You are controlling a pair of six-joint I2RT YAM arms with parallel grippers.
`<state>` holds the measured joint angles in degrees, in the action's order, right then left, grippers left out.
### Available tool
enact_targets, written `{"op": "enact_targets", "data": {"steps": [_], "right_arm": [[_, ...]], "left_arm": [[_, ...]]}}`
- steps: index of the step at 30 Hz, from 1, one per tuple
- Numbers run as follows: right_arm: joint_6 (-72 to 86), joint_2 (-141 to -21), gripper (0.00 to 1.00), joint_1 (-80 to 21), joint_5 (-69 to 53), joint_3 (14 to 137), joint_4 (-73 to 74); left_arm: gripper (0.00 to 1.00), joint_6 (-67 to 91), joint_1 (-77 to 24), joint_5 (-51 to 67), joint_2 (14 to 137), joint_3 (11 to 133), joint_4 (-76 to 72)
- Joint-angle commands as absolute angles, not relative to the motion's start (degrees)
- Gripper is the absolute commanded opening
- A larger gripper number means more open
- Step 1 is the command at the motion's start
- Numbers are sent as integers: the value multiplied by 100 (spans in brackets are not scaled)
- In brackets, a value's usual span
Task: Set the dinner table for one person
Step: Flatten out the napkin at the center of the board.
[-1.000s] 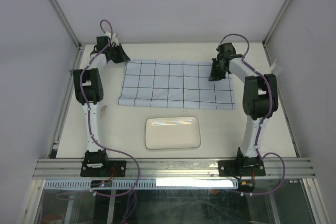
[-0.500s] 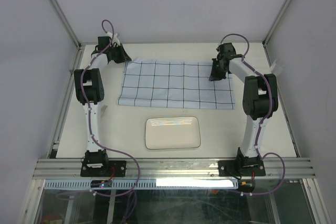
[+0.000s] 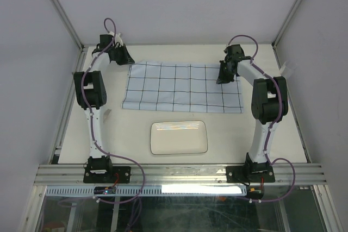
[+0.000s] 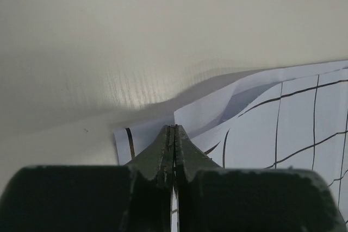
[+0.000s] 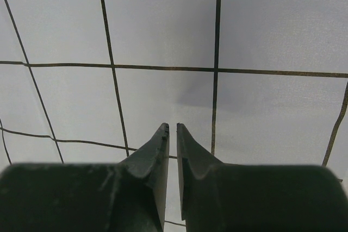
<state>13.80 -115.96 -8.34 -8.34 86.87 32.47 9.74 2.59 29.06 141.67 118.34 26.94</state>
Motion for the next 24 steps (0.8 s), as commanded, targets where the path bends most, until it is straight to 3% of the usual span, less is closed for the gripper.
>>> {"op": "enact_targets", "data": {"steps": [1,24], "right_arm": [[1329,-11584,13,-804,-850,8877,3122],[1398,-11407,13,-800,-876,8846,3121]], "left_arm": [[0,812,213,2775,13415,11947,3005],[0,694,207,2446,13642,11562,3617]]}}
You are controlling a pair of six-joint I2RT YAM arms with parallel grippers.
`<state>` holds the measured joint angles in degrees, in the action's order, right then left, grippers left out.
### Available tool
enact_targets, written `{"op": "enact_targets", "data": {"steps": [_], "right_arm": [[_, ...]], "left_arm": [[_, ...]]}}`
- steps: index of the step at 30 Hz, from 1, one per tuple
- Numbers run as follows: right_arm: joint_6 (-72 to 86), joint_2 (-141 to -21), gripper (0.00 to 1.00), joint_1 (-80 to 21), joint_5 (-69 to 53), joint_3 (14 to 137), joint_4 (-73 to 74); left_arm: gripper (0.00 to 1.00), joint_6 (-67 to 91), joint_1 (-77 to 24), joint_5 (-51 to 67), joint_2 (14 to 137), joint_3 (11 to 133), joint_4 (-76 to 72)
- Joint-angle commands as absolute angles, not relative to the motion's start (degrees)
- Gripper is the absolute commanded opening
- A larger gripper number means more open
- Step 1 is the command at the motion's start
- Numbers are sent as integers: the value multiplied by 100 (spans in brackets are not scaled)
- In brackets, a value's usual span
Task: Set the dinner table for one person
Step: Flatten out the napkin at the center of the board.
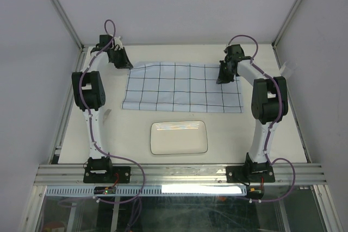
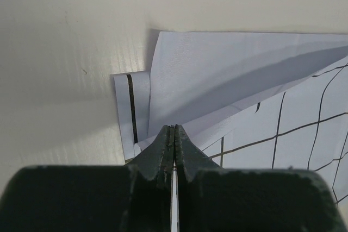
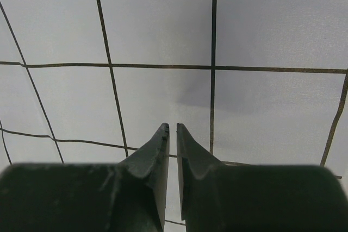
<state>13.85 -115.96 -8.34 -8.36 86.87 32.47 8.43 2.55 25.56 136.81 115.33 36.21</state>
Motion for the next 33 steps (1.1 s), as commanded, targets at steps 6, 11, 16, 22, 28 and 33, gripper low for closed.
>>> {"op": "enact_targets", "data": {"steps": [6,11,16,22,28,33], "right_arm": [[1387,-11432,13,-801,-863,8841,3121],[1375,-11455,13,-801,-877,8868,3127],[1329,-11503,13,-801,-822,8922,3157],[1292,-11501,13,-802,-669,8982,3206],[1309,-11503,13,-806,-639,8995,3221],[1319,-11513,13,-800,-642,8987,3233]], "left_arm": [[0,736,208,2326,13903,11592,3471],[0,811,194,2359,14243,11736,3445],[0,838,155,2231,14287,11741,3327],[0,971,119,2271,14142,11936,3170],[0,1139,53,2351,13859,12177,3172],[2,1129,35,2246,13512,12177,3286]]}}
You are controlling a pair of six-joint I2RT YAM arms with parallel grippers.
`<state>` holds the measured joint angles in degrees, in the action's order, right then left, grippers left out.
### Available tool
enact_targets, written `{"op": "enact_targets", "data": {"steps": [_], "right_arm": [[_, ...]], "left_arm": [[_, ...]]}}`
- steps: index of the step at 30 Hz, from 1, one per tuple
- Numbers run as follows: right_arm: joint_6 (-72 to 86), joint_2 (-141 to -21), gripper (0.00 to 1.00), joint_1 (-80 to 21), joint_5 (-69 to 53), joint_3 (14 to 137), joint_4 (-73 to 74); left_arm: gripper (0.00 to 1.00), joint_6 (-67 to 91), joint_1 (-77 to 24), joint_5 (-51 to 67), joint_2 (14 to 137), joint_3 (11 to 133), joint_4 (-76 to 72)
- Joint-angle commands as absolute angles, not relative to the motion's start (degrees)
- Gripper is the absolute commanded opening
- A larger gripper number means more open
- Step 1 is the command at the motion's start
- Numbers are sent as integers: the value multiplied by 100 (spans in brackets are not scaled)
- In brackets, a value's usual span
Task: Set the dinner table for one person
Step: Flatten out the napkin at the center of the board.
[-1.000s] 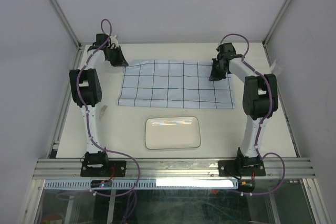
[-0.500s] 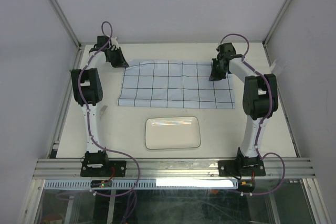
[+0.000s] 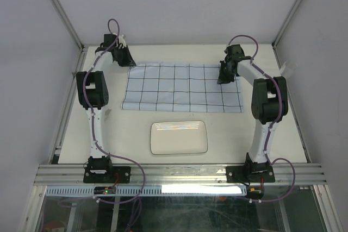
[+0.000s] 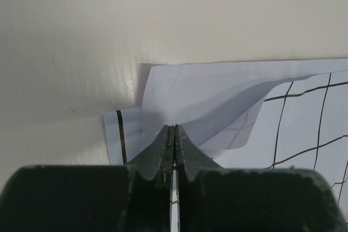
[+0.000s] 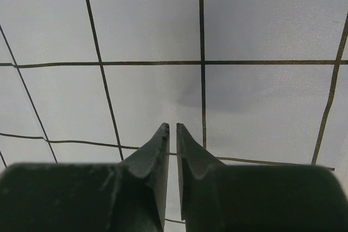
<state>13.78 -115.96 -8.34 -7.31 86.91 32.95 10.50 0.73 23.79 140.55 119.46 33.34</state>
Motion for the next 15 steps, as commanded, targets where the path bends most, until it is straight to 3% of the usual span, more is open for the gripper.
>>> {"op": "enact_targets", "data": {"steps": [1,3,7,10,15], "right_arm": [[1325,-11507,13,-806,-635,8987,3233],[1323,-11499,13,-802,-633,8991,3249],[1332,-11445,13,-801,-633,8974,3260],[1310,-11418,13,-800,-609,8970,3273],[1269,-11399,13,-800,-540,8965,3300]], "left_arm": [[3,1104,35,2231,13442,12176,3318],[11,1081,35,2161,13326,12198,3391],[45,1020,33,1932,13102,12286,3486],[49,971,35,1749,12979,12500,3668],[76,1016,27,1428,12596,12761,3767]]}}
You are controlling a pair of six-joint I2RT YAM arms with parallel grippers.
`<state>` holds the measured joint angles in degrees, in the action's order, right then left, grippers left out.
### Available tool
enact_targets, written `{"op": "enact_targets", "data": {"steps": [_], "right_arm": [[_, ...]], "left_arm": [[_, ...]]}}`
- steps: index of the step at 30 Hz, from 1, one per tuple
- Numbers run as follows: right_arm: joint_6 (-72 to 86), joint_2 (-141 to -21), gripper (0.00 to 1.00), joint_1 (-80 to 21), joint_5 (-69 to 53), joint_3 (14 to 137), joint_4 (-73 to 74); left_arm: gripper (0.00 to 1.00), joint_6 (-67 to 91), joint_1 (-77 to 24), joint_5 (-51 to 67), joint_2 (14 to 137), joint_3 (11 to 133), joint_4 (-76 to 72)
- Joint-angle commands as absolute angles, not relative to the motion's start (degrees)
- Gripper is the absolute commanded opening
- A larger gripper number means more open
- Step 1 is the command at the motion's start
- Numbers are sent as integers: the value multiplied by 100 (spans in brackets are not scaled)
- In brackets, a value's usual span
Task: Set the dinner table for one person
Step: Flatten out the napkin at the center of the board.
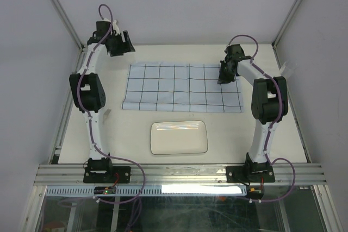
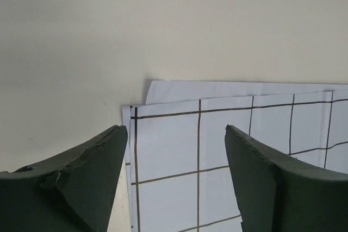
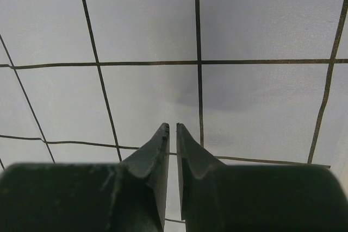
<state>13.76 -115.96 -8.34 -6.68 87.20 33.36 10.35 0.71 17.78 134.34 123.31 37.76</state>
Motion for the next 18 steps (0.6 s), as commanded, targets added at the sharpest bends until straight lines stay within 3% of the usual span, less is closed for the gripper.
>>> {"op": "enact_targets", "data": {"steps": [1,5,18], "right_arm": [[1267,-11407,13,-803,-516,8965,3303],[1266,-11408,13,-805,-490,8952,3305],[1239,-11431,13,-801,-291,8950,3309]], "left_arm": [[79,1027,31,1357,12519,12803,3766],[84,1061,16,1493,12396,12807,3730],[76,1239,-388,2099,12831,11782,2773]]}}
